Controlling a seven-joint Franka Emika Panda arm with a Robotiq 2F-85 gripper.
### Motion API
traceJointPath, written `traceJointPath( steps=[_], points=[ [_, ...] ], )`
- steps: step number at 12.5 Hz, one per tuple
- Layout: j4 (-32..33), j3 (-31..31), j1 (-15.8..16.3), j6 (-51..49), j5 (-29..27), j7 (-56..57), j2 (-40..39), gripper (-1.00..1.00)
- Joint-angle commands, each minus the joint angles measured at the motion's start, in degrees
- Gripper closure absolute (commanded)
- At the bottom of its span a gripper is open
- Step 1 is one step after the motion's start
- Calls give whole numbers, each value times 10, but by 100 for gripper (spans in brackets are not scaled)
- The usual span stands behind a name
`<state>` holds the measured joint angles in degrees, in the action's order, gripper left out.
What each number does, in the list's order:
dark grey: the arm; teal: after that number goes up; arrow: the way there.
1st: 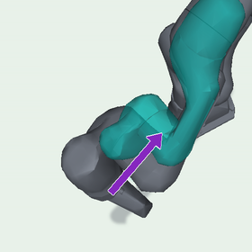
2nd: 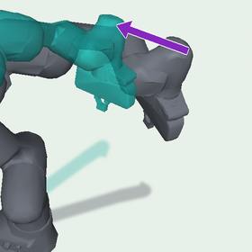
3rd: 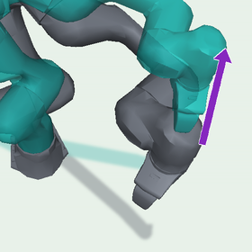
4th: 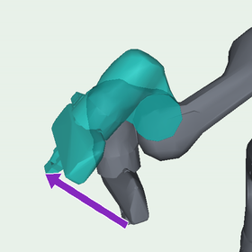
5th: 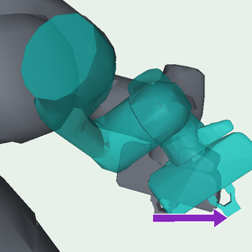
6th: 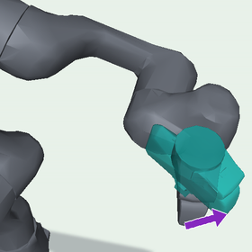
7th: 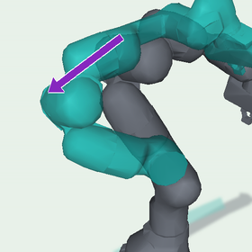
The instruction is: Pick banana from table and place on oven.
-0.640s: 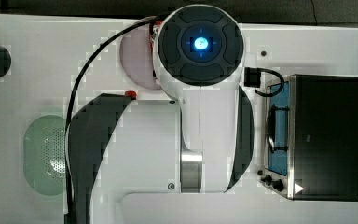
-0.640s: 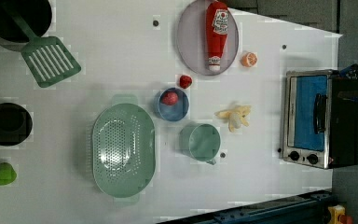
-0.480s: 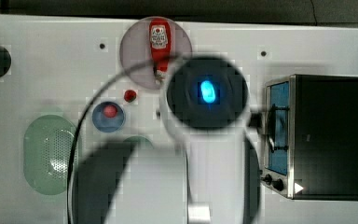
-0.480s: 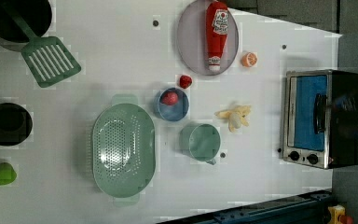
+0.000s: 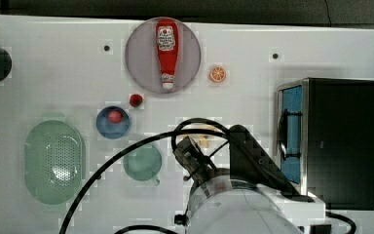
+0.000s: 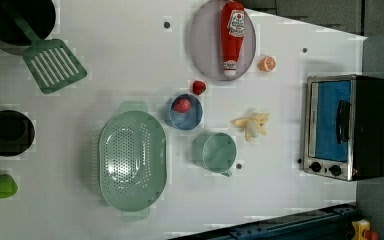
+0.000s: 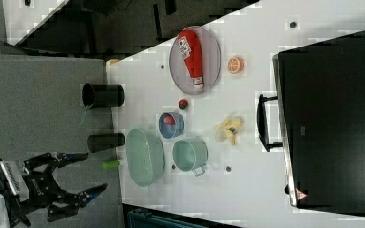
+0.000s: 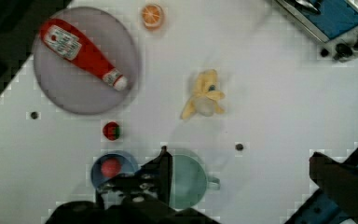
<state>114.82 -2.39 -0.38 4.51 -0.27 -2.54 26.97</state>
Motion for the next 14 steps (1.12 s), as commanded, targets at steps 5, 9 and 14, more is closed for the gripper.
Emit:
traceJointPath(
  steps=[5,9,14],
  points=[
    [115,-4,-4,173,14,18,-153,-100],
    [195,-5,-4,373,14,18,-232,-100],
    [243,-6,-4,520,14,18,-352,-100]
  ],
)
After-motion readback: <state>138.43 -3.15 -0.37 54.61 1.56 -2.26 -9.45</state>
